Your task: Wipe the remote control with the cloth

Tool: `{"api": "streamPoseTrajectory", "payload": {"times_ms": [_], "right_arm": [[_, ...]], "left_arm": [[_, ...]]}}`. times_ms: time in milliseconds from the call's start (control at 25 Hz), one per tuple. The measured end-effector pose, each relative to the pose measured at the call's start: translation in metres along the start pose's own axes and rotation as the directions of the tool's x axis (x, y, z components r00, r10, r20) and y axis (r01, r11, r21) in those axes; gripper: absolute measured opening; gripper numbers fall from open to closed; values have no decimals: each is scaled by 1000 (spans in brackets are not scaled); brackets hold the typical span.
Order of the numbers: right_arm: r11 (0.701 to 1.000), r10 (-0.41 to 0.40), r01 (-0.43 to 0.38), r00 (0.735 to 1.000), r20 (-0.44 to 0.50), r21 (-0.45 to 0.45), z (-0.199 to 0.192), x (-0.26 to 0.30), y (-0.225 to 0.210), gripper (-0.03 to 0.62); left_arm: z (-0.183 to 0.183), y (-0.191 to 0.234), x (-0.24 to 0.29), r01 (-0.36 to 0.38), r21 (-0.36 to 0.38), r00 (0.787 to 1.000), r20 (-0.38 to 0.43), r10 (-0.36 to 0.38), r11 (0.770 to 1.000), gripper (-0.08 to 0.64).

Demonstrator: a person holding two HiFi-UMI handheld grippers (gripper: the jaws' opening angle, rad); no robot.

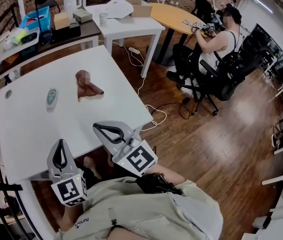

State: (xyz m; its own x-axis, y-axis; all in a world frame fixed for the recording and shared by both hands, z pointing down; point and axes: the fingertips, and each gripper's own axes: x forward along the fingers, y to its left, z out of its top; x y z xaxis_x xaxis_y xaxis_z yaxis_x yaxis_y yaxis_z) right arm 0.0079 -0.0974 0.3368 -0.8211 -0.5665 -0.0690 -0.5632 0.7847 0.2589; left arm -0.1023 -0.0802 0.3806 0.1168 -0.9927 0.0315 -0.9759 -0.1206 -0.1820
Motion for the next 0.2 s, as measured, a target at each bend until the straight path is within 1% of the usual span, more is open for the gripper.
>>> {"api": "streamPoseTrajectory", "payload": {"times_ms": [200], "right_arm": [[1000, 3, -3, 1000, -4, 8, 1, 1, -3, 2]], "left_arm": [[2, -1, 3, 1, -3, 1000, -1, -1, 1000, 3]]}}
